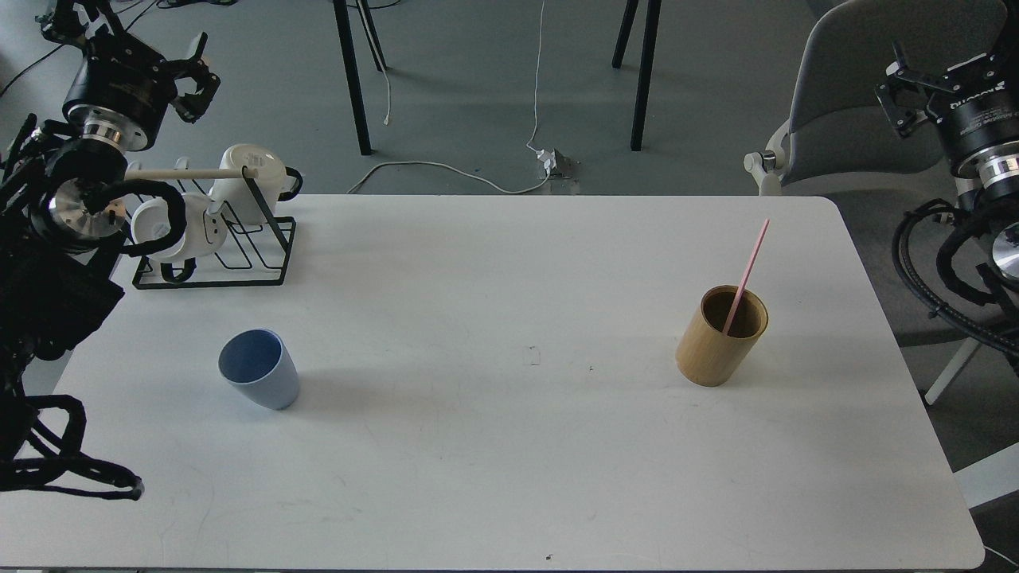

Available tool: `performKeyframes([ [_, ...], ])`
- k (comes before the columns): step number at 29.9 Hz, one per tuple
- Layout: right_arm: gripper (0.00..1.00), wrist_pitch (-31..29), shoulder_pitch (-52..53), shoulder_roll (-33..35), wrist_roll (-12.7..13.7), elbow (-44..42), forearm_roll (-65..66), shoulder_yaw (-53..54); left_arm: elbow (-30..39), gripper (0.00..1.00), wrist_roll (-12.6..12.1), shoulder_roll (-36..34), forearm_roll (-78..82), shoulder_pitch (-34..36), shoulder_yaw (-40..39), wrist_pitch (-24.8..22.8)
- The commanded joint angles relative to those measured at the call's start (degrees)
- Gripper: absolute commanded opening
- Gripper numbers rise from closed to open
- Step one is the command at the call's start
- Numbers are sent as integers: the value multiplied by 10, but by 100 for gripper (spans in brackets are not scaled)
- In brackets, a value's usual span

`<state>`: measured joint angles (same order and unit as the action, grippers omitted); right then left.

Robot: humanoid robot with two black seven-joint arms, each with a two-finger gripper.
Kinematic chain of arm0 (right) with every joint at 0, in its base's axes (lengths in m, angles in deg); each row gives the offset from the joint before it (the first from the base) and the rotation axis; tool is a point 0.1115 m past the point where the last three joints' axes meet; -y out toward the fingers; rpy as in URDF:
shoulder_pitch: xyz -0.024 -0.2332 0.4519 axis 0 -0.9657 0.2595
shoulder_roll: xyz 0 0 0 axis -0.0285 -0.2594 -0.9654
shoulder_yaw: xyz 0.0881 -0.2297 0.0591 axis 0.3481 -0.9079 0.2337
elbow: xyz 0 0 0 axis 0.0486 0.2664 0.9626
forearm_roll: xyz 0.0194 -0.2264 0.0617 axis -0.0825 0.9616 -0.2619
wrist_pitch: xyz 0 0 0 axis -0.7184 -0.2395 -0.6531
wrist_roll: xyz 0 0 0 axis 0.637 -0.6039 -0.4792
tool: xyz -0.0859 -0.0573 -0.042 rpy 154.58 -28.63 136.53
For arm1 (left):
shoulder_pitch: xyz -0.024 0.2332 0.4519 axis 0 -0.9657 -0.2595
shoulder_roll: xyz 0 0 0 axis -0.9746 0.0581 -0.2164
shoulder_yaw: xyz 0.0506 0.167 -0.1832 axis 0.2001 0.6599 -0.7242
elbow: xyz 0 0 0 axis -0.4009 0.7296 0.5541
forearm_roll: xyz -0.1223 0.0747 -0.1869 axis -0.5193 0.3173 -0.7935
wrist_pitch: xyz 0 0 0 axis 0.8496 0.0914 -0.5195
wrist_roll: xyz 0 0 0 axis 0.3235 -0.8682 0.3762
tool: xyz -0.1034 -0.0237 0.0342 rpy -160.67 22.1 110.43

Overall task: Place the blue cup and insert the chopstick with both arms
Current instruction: 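Lower the left gripper from the rack area toward the blue cup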

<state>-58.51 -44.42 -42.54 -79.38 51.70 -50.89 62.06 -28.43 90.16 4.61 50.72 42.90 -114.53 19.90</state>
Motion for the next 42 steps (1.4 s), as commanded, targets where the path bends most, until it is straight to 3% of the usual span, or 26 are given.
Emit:
performKeyframes([
  [1,100,0,1,0,0,0,1,-1,0,99,1,0,0,0,-4,0],
  [10,100,0,2,4,0,9,1,1,28,99,-1,-3,0,0,4,0],
  [19,100,4,-3,21,0,50,1,2,226,99,-3,-147,133,-2,111,0],
  [27,100,2,-4,17,-1,50,0,9,436,98,-2,-319,422,-10,120,0],
  [33,100,1,-4,15,-4,50,0,10,593,96,-3,-435,702,-38,182,0],
  [39,100,3,-6,15,-4,49,0,10,605,95,3,-467,799,-64,248,27],
  [42,100,1,-7,17,-4,47,0,10,599,95,17,-468,845,-66,274,50],
])
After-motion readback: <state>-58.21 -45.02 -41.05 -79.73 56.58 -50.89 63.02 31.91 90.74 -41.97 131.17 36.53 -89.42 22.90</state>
